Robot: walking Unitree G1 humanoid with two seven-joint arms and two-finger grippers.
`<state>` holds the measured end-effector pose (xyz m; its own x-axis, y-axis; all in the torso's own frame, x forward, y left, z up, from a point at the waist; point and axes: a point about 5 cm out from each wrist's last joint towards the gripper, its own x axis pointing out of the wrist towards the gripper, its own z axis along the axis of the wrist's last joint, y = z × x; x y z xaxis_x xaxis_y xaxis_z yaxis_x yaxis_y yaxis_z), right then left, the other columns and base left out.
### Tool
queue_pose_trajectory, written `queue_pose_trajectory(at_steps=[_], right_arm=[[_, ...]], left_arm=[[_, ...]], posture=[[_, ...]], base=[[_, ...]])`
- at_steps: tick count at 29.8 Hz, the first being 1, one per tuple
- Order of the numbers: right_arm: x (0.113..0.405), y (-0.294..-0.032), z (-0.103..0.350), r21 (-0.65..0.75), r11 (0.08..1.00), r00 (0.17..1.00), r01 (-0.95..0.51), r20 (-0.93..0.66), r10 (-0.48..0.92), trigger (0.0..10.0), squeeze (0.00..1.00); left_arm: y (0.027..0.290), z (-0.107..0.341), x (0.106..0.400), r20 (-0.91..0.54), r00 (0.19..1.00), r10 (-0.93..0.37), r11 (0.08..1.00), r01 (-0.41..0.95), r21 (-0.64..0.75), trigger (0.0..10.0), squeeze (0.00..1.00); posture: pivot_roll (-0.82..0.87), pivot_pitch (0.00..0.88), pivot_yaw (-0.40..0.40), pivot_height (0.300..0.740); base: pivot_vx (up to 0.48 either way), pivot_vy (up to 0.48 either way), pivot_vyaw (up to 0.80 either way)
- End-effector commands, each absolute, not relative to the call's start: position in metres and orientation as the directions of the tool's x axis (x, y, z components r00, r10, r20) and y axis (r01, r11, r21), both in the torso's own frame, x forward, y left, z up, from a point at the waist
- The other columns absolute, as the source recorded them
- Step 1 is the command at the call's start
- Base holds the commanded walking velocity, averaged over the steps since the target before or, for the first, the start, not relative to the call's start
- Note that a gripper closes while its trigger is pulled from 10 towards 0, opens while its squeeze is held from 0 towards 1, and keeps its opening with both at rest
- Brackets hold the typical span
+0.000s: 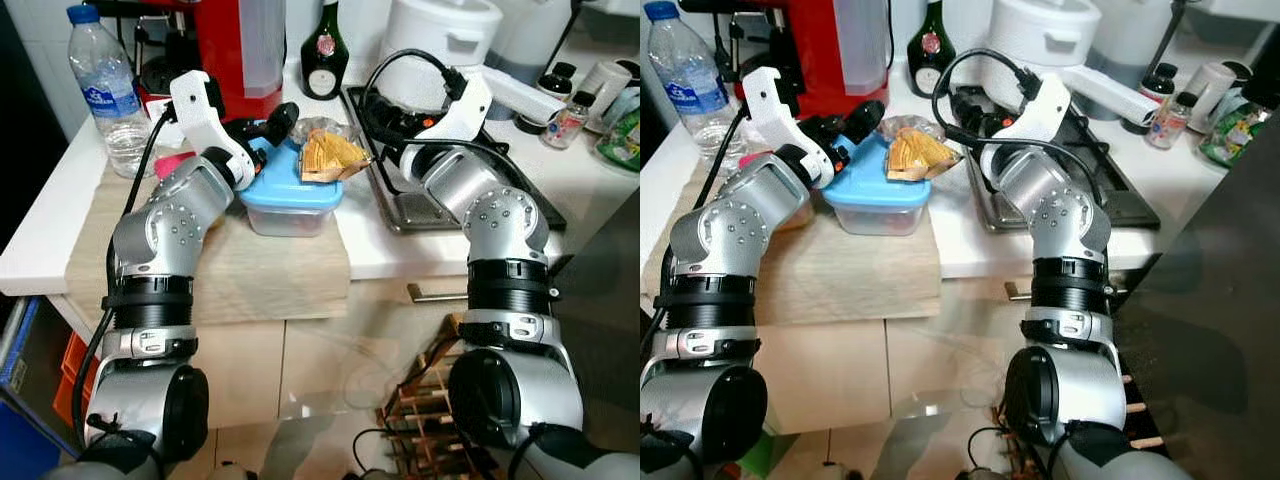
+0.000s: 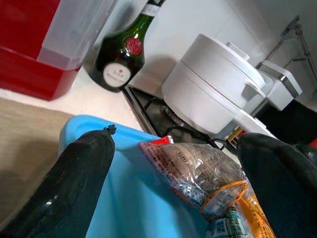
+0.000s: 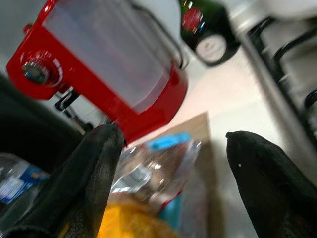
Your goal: Restocking fridge
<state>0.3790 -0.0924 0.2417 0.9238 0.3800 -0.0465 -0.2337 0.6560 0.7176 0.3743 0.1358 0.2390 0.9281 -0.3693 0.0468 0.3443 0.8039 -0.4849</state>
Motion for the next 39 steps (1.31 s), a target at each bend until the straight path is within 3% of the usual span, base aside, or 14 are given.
queue_pose_trajectory(at_steps=[1, 22, 33, 39], right_arm=[[0.377, -0.092, 0.245, 0.728, 0.642, 0.919, -0.24, -0.043, 0.393, 10.0, 0.0], [0.37, -0.073, 0.226, 0.787, 0.582, 0.826, -0.205, -0.18, 0.534, 10.0, 0.0], [0.375, -0.069, 0.211, 0.733, 0.657, 0.788, -0.175, -0.296, 0.54, 10.0, 0.0], [0.376, -0.06, 0.208, 0.746, 0.645, 0.767, -0.168, -0.312, 0.561, 10.0, 0.0]], left_arm=[[0.128, 0.242, 0.377, 0.038, 0.921, -0.389, 0.794, 0.356, -0.493, 10.0, 0.0], [0.136, 0.256, 0.37, 0.084, 0.934, -0.346, 0.818, 0.345, -0.46, 10.0, 0.0], [0.136, 0.257, 0.368, 0.086, 0.934, -0.348, 0.814, 0.346, -0.467, 10.0, 0.0], [0.135, 0.257, 0.366, 0.085, 0.931, -0.354, 0.811, 0.351, -0.467, 10.0, 0.0]], posture=[[-0.02, 0.0, -0.04, 0.74], [-0.01, 0.013, -0.058, 0.74], [-0.01, 0.013, -0.06, 0.74], [0.0, 0.011, -0.06, 0.74]], base=[[0.0, 0.0, 0.0], [0.0, 0.0, 0.0], [0.0, 0.0, 0.0], [0.0, 0.0, 0.0]])
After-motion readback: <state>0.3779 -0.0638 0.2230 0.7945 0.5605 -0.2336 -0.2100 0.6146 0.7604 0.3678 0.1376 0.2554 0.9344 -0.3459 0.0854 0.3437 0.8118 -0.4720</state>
